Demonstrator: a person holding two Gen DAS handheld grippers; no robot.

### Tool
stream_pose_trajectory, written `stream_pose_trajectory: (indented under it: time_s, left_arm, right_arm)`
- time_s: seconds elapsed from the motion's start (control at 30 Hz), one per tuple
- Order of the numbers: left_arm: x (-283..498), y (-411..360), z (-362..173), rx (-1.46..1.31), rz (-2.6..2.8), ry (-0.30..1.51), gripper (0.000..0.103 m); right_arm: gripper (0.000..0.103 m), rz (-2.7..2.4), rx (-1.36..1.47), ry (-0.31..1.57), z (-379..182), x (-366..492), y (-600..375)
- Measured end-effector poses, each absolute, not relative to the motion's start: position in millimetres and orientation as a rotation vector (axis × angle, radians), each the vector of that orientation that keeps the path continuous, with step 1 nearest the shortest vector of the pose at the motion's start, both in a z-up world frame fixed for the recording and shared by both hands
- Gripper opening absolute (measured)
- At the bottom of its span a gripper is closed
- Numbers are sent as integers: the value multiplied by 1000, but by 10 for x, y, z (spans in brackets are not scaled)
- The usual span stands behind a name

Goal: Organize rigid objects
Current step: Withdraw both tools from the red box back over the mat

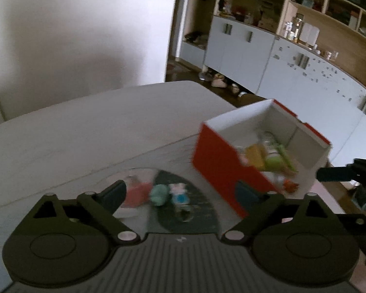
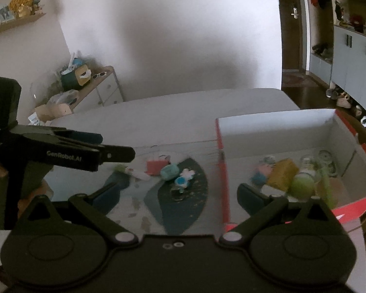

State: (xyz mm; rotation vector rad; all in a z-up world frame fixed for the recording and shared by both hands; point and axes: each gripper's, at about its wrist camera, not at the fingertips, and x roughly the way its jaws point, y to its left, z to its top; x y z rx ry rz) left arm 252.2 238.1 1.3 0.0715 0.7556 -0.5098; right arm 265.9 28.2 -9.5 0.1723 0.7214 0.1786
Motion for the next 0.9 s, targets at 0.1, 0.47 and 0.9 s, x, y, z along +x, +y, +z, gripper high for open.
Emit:
stream_pose_trajectory:
  time_s: [0.1, 0.47, 0.9]
  left_arm:
    - [2572, 2540, -65, 82, -492, 756, 99]
    - [2793, 3022, -521, 88, -438, 814, 99]
    - [3121, 3170, -908, 184, -478, 823, 99]
  right_arm:
    - [102, 176, 165, 734, -137, 2729, 418]
    - [100, 159, 140, 792, -398, 3028, 782]
    - [92, 109, 113, 854, -720, 3457, 917]
